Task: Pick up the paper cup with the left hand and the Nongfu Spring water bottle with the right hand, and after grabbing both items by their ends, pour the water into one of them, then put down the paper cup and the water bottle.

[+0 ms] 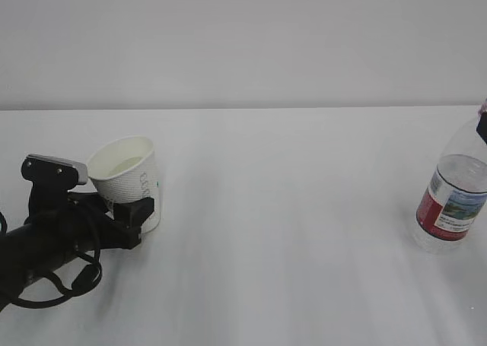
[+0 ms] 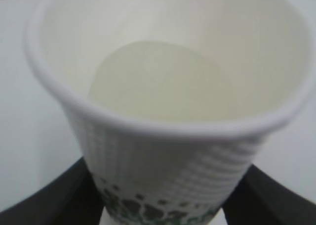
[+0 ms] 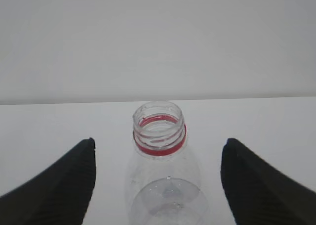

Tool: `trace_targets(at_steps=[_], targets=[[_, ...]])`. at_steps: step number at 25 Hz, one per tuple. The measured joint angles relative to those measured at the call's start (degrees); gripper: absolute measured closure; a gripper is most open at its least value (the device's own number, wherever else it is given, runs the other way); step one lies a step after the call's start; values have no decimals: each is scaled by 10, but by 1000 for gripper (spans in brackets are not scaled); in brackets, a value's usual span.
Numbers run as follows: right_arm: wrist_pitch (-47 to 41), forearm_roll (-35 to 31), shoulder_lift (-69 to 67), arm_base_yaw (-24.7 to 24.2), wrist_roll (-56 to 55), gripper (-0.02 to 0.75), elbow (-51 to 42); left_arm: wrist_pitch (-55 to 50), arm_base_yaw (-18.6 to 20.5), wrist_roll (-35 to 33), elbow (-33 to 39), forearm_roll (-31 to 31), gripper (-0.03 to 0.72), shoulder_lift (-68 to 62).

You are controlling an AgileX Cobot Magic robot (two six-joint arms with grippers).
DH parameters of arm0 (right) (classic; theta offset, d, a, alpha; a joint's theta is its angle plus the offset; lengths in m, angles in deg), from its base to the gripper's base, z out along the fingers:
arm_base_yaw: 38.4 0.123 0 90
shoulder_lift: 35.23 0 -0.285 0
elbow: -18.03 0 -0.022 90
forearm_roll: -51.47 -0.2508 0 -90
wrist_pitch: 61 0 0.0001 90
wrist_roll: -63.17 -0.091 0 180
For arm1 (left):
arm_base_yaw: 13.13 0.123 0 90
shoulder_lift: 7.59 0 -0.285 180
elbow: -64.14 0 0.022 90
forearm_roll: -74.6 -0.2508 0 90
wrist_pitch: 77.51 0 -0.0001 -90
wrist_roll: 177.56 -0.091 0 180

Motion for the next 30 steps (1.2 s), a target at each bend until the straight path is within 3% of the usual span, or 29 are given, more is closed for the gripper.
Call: trace_targets(at_steps=[5, 11, 18, 24, 30], targets=[[0, 0, 0, 0, 0, 145, 0, 1, 0, 0, 1, 2, 193, 0], [0, 0, 0, 0, 0, 145, 0, 1, 0, 0, 1, 4, 100, 0], [0, 0, 0, 0, 0, 145, 0, 1, 0, 0, 1, 6, 83, 0], [0, 0, 0, 0, 0, 145, 0, 6, 0, 0, 1, 6, 5, 2], [0, 0, 0, 0, 0, 145, 0, 6, 0, -1, 1, 6, -5, 2]])
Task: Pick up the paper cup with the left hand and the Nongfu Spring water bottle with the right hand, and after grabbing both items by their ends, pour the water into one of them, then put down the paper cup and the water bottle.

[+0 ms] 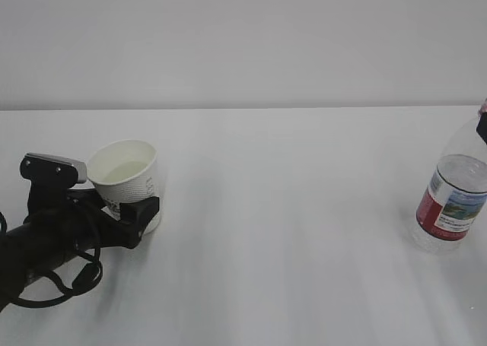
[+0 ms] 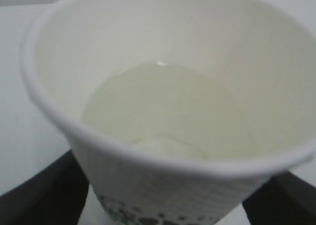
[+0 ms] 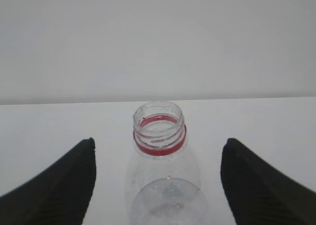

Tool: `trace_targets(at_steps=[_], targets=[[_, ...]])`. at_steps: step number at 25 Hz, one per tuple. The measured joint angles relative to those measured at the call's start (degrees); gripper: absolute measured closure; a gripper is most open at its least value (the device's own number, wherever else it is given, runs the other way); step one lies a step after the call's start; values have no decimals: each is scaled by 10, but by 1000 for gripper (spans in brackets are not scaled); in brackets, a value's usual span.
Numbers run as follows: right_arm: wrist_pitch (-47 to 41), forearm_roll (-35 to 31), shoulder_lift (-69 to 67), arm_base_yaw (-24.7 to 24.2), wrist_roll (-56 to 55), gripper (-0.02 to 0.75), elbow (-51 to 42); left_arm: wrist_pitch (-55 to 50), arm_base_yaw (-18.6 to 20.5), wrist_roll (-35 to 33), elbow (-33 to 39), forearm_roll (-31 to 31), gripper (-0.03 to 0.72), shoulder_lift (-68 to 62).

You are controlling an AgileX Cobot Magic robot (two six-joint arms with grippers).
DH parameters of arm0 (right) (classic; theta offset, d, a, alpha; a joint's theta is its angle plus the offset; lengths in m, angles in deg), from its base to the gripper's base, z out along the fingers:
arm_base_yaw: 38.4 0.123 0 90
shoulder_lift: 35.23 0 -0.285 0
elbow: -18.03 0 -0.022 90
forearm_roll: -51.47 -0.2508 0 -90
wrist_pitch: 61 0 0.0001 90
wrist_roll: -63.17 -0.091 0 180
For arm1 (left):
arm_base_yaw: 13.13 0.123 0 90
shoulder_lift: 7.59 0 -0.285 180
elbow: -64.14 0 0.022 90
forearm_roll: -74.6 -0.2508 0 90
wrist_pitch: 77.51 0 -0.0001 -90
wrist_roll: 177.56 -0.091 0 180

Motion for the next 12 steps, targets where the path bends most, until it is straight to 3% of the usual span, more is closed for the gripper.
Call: trace_targets(at_steps=[12], targets=[[0, 0, 0, 0, 0, 145, 0, 1, 0, 0, 0, 0, -6, 0]])
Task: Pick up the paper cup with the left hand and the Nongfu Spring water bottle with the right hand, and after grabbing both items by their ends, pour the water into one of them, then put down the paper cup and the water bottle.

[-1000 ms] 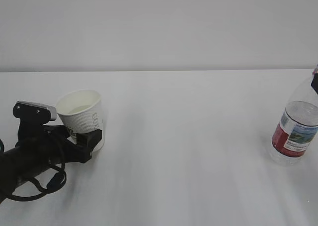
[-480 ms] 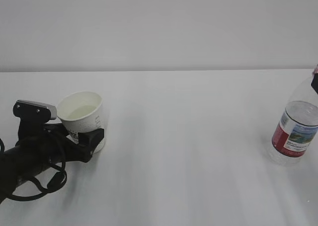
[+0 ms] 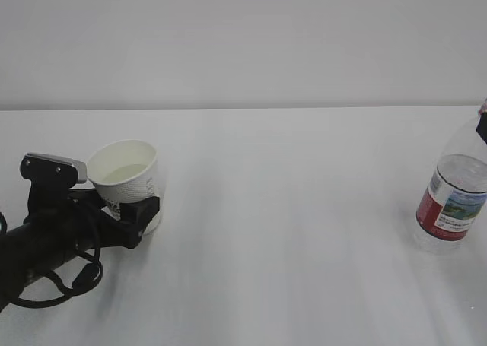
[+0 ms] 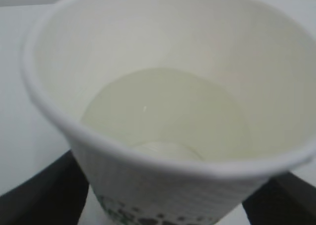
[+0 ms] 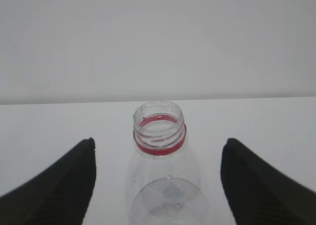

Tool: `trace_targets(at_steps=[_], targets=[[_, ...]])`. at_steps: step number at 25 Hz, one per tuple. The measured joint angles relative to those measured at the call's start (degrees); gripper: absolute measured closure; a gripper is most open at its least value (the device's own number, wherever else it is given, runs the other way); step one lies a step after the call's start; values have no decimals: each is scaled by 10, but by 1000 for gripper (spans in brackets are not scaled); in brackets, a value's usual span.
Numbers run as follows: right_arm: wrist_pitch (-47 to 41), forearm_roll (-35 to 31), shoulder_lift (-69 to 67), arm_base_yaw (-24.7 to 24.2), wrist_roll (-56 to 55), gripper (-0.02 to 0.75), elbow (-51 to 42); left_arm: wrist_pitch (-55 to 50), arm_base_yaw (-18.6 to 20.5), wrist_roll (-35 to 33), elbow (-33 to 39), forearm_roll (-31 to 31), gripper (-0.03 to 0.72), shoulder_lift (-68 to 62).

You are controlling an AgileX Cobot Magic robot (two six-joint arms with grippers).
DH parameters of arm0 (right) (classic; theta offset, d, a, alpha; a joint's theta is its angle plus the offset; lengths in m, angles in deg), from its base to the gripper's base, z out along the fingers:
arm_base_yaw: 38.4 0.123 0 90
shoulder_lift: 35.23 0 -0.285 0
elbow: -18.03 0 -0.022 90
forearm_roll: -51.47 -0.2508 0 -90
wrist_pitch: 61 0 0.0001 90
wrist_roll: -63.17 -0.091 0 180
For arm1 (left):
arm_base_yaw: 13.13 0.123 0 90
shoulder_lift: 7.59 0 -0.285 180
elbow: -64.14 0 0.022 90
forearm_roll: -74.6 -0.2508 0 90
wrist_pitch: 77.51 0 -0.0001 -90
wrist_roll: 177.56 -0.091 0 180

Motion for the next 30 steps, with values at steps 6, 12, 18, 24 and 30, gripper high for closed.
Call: trace_targets(at_steps=[6, 12, 18, 24, 30], targets=[[0, 0, 0, 0, 0, 145, 0, 1, 0, 0, 5, -1, -5, 0], [0, 0, 0, 0, 0, 145, 0, 1, 0, 15, 17, -2, -2, 8], [0, 0, 0, 0, 0, 145, 0, 3, 0, 20, 38, -6, 0, 30], [0, 0, 0, 0, 0, 145, 0, 3, 0, 20, 46, -18, 1, 31], [0, 0, 0, 0, 0, 145, 0, 5, 0, 20, 51, -21, 2, 34]])
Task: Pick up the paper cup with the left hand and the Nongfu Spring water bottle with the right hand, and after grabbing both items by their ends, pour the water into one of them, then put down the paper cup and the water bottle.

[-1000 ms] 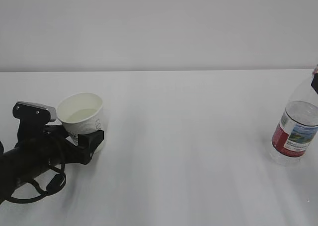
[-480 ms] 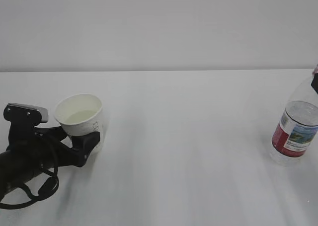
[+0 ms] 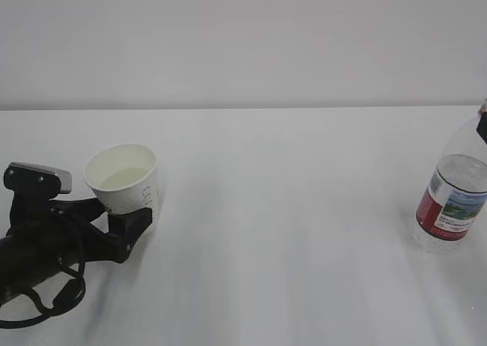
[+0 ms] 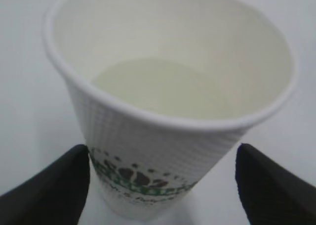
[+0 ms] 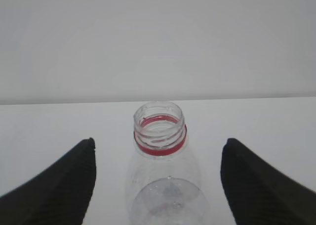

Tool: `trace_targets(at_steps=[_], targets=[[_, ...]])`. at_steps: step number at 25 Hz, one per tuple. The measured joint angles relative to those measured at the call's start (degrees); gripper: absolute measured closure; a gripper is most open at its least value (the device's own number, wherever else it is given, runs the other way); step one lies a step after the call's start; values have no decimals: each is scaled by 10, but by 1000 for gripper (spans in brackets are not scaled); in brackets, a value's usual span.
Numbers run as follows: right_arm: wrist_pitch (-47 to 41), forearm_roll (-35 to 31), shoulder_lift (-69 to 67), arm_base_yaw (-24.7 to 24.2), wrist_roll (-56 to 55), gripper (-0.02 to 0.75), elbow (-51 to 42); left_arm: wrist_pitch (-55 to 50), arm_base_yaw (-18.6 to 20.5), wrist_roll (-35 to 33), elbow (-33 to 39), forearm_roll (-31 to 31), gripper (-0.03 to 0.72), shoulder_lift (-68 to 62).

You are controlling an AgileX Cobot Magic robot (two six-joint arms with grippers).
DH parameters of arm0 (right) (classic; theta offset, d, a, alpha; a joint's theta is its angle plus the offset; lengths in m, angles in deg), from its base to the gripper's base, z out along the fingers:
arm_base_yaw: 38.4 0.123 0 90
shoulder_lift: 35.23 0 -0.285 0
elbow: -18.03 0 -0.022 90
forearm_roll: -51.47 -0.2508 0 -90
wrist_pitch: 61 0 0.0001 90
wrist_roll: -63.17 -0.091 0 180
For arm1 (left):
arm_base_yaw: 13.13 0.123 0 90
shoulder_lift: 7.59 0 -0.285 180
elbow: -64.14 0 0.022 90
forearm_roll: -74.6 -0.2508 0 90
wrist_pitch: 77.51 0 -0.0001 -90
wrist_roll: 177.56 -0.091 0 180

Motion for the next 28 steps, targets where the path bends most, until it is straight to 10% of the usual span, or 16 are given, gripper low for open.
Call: trace_targets(at_steps=[28], targets=[[9, 0, 0, 0, 0, 145, 0, 2, 0, 2, 75, -21, 33, 68]])
